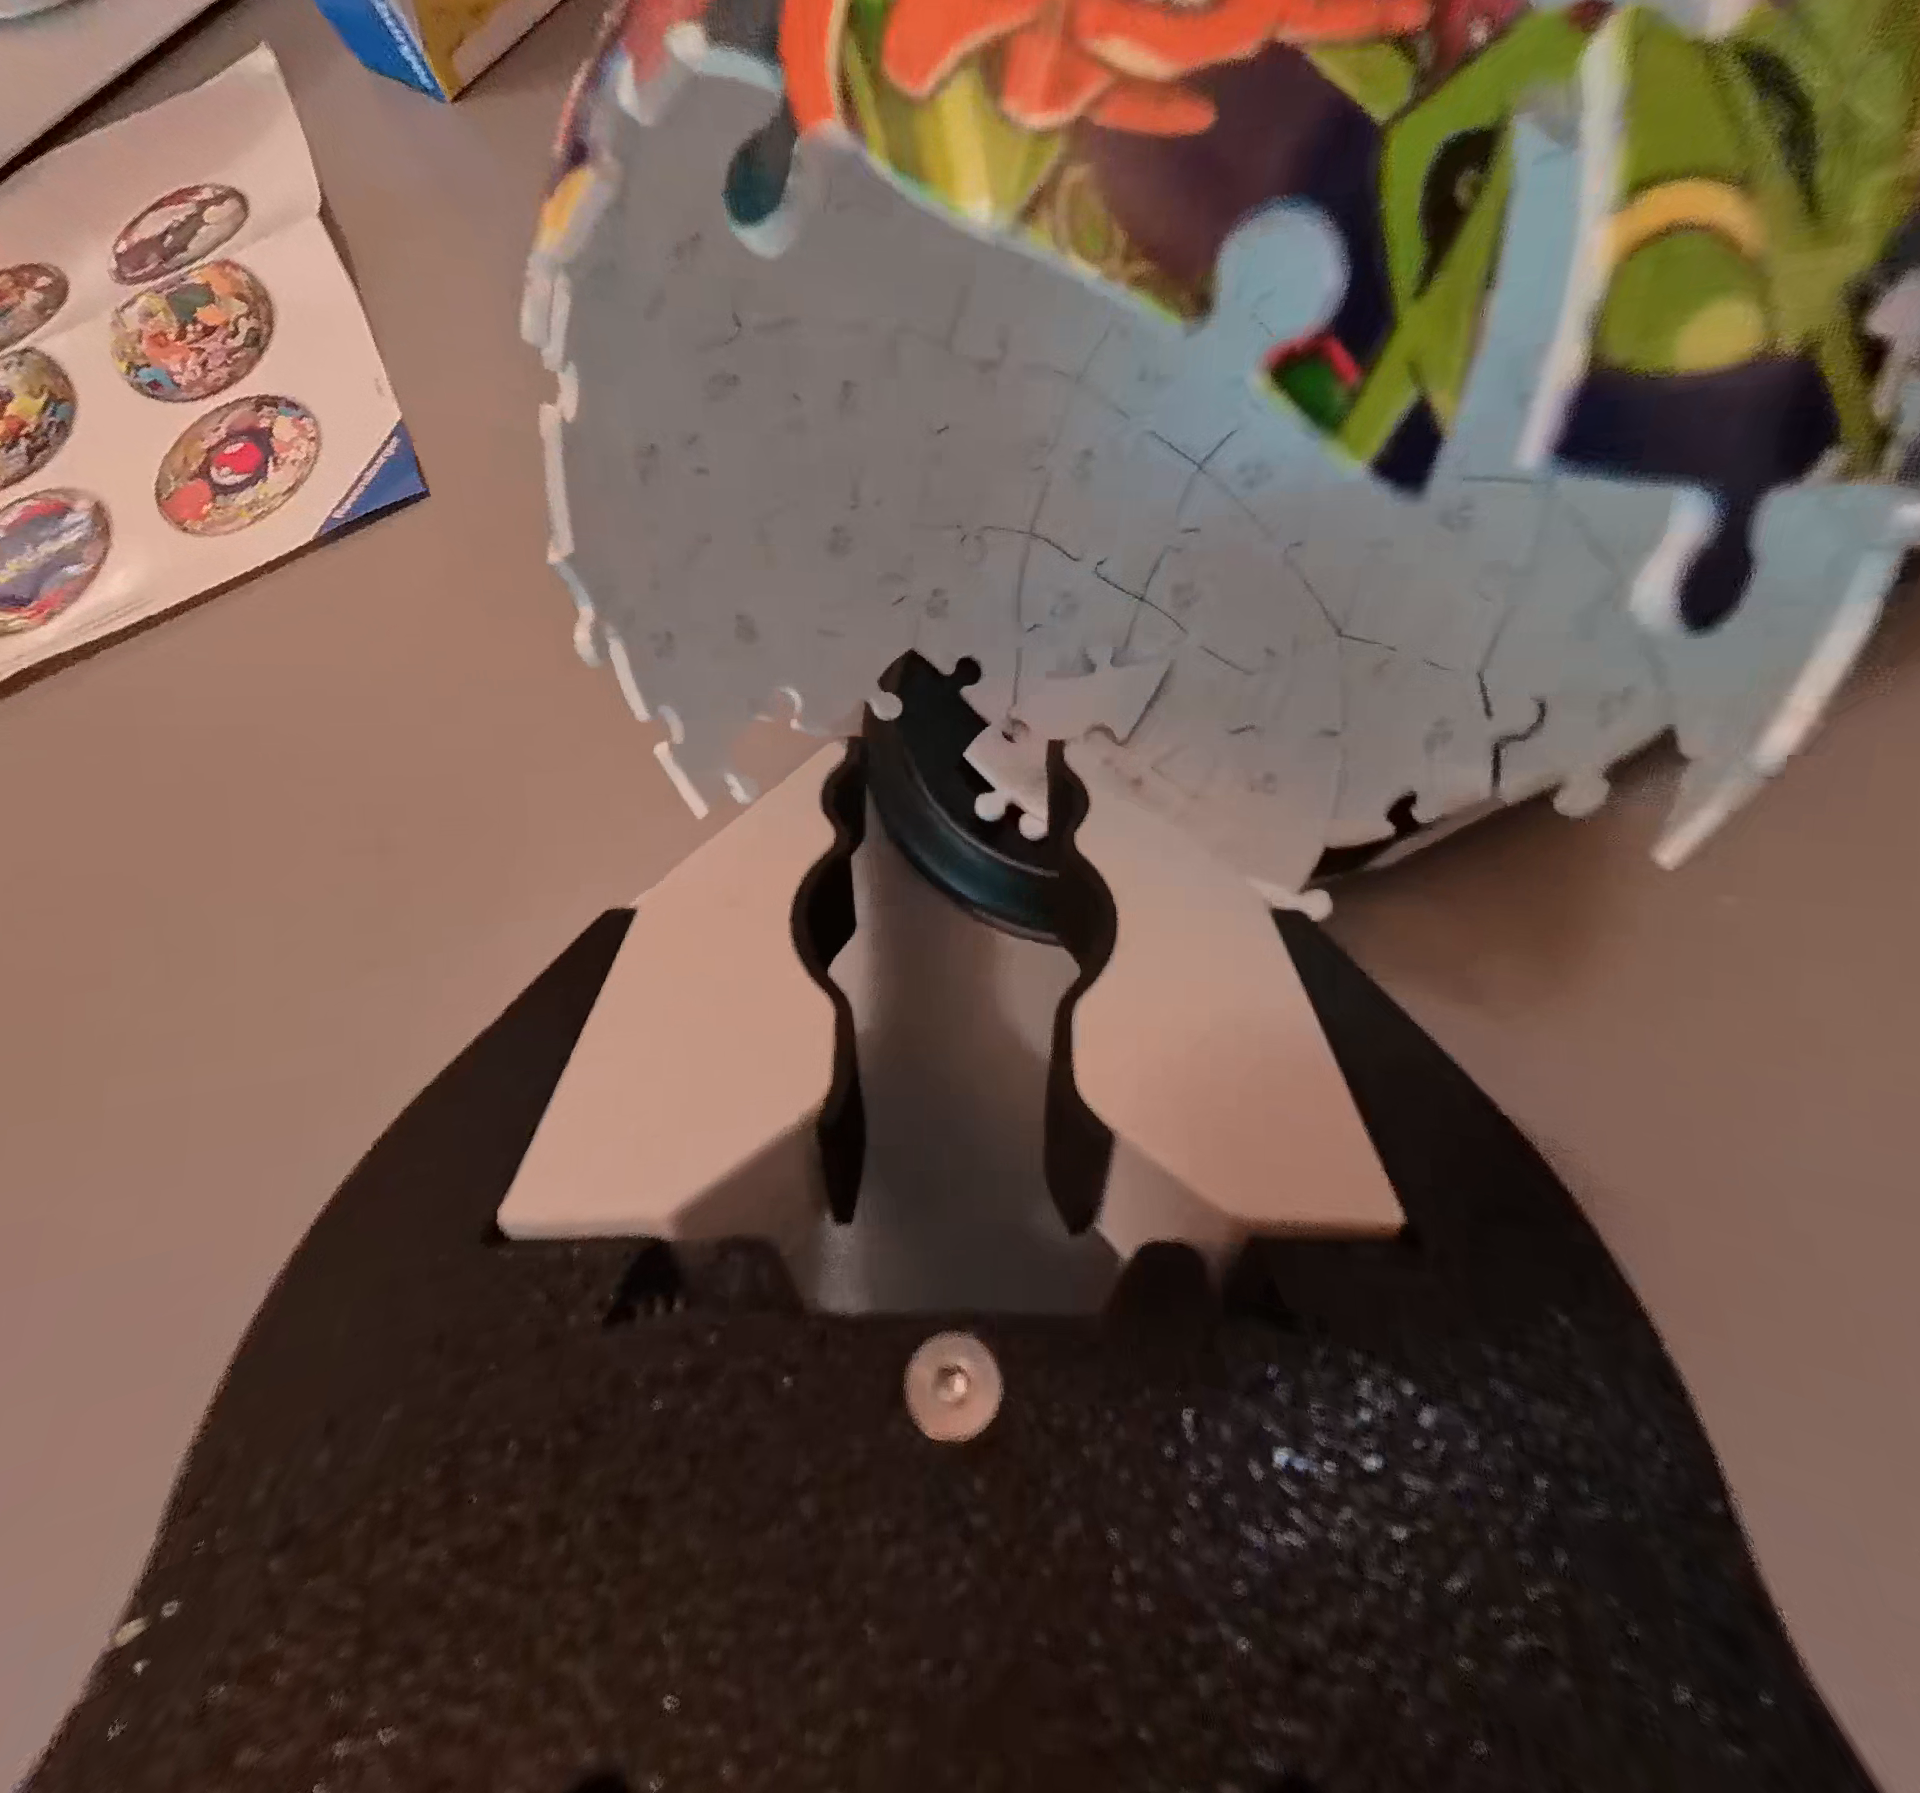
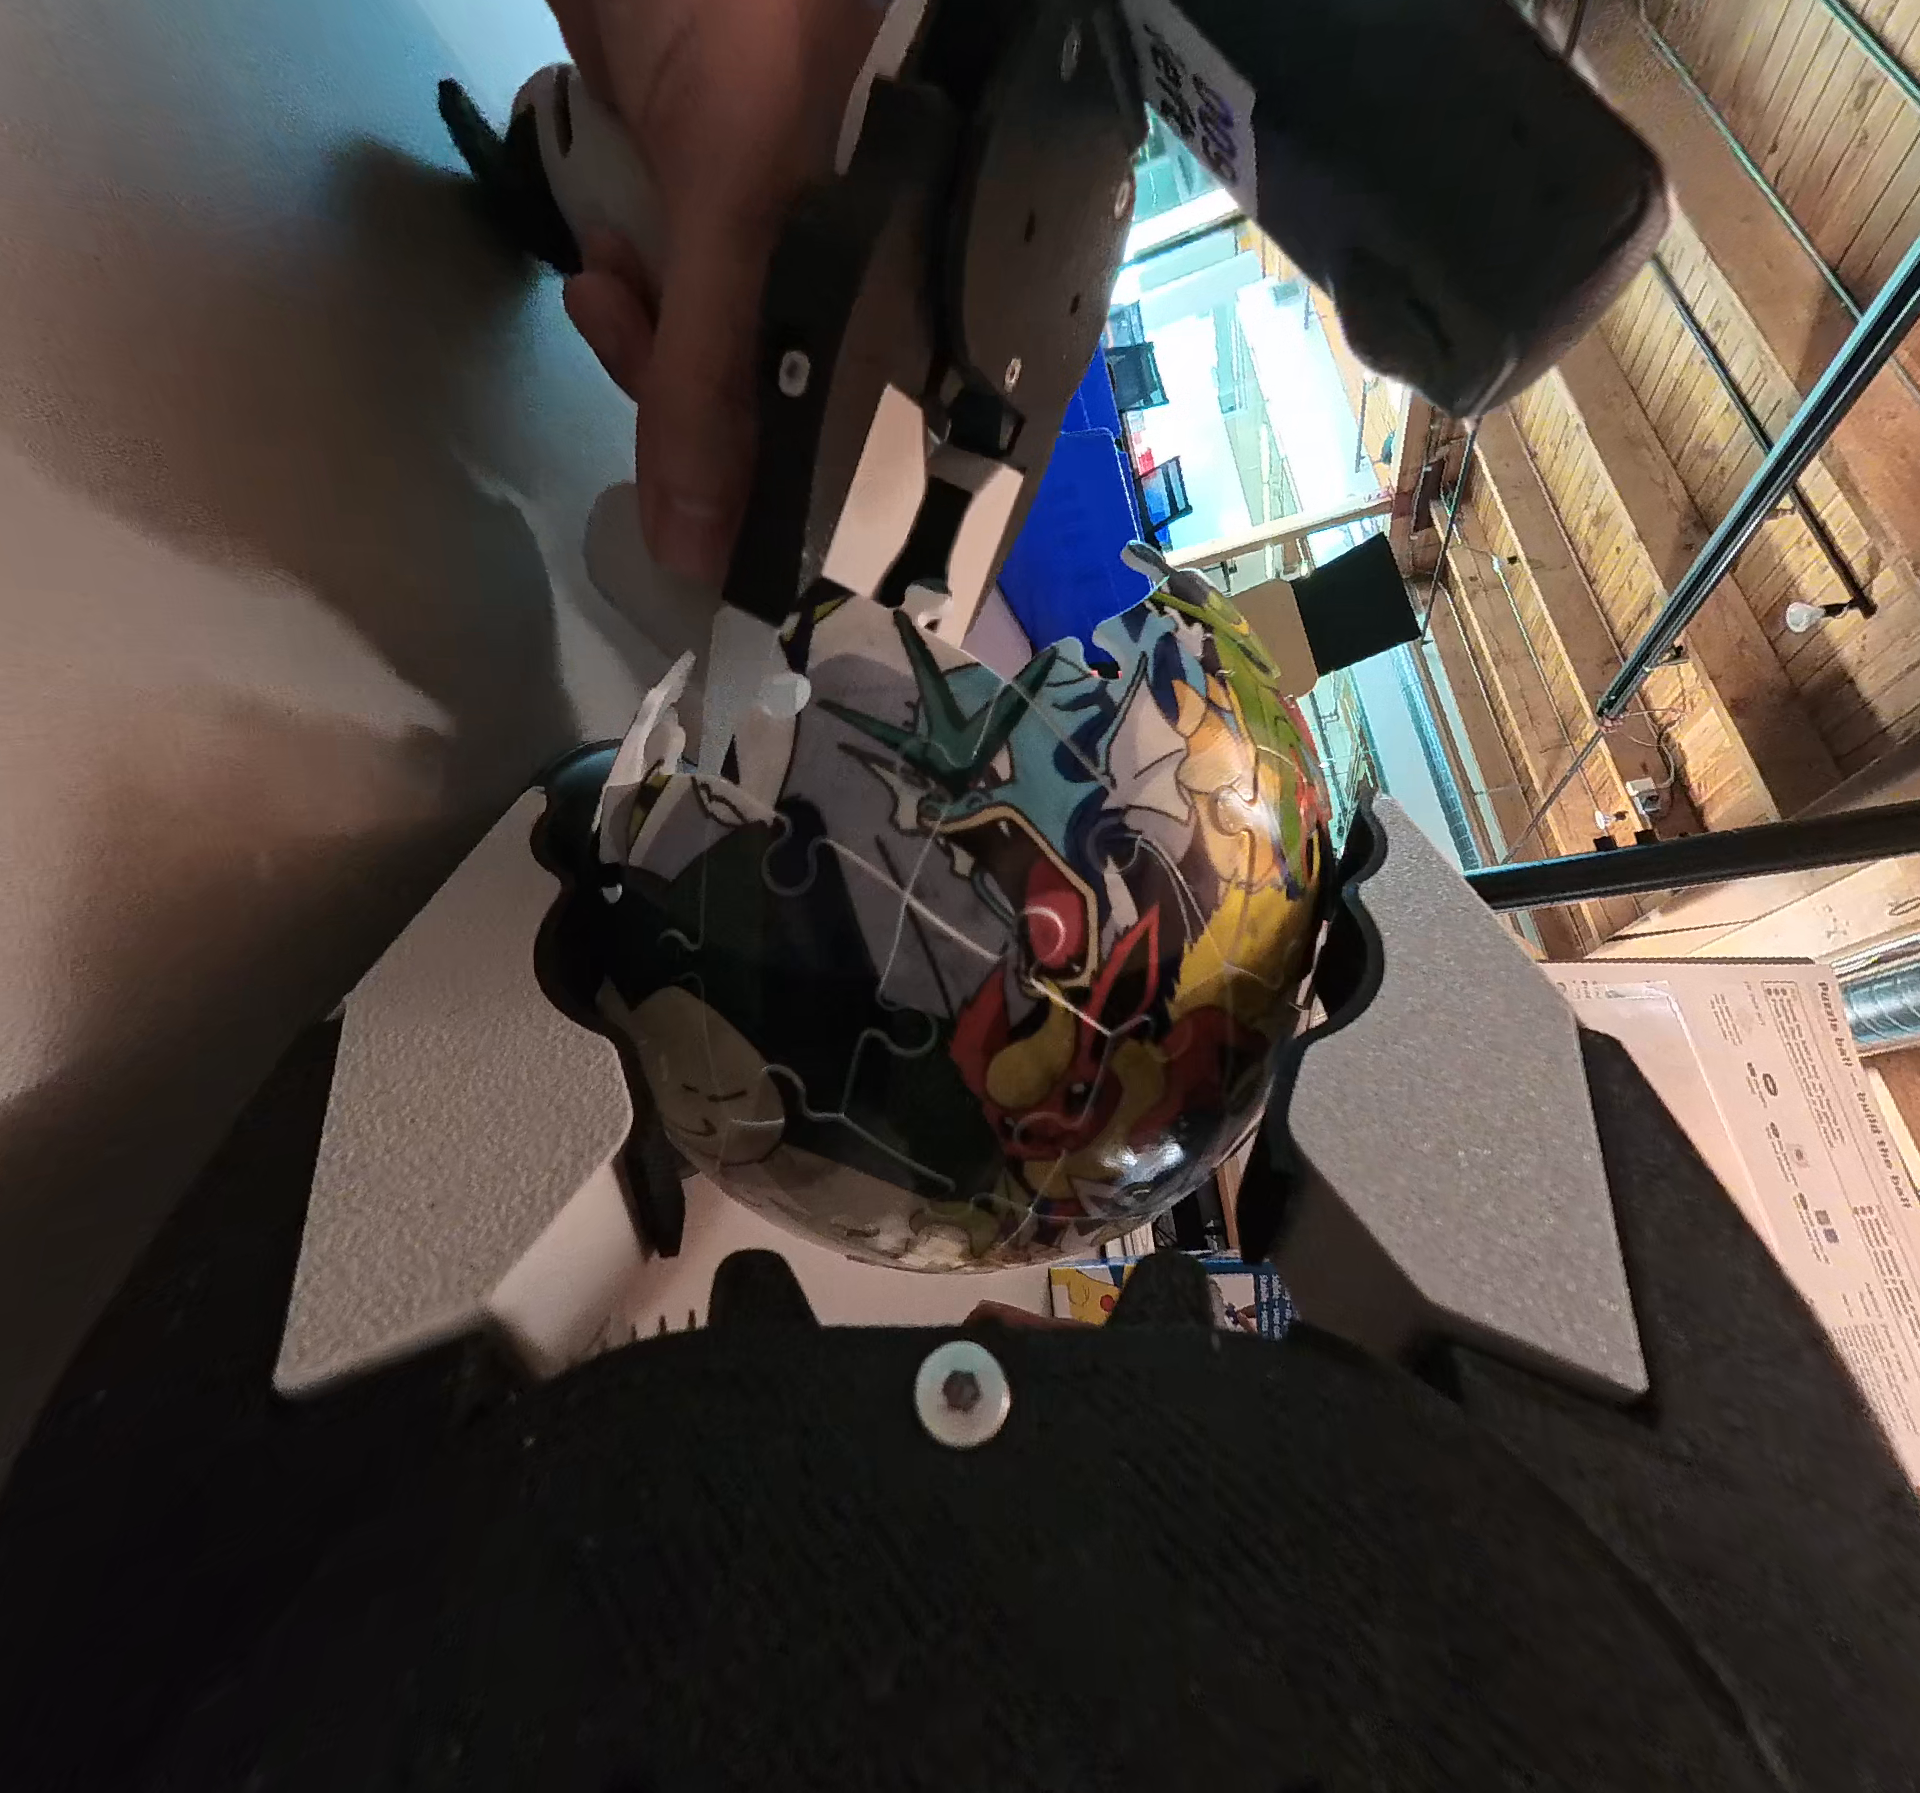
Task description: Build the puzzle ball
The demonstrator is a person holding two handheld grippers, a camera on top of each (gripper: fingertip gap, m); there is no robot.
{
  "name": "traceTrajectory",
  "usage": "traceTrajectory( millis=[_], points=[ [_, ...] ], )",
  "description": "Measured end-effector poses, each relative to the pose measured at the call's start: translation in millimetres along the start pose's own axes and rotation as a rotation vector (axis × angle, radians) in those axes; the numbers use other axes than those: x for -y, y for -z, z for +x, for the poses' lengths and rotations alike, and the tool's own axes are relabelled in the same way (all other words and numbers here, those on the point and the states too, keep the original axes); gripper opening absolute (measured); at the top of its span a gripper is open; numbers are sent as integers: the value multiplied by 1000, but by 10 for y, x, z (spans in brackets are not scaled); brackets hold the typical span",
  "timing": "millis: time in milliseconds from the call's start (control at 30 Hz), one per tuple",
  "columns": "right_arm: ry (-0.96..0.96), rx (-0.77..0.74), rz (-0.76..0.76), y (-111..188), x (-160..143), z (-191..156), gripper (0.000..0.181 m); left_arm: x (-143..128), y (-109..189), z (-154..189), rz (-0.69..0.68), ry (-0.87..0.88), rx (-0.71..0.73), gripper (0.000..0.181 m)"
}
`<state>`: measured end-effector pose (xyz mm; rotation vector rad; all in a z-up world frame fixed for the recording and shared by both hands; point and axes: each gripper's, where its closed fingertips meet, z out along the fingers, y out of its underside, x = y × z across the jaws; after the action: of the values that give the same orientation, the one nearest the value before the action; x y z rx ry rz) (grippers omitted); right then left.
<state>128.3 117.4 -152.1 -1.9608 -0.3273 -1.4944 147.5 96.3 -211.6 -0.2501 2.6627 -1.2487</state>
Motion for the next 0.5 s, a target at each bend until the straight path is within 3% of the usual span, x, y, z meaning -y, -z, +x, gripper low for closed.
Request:
traceTrajectory(
  millis=[33,367,500],
  points=[
    [-3,1,0,-1,-2,0,140,5,-15,-12,-4,13,11,32],
    [-3,0,2,2,-3,7,141,-107,143,-96,-36,103,137,27],
    [-3,1,2,2,0,6,140,-10,192,0,16,167,68,22]
  ],
)
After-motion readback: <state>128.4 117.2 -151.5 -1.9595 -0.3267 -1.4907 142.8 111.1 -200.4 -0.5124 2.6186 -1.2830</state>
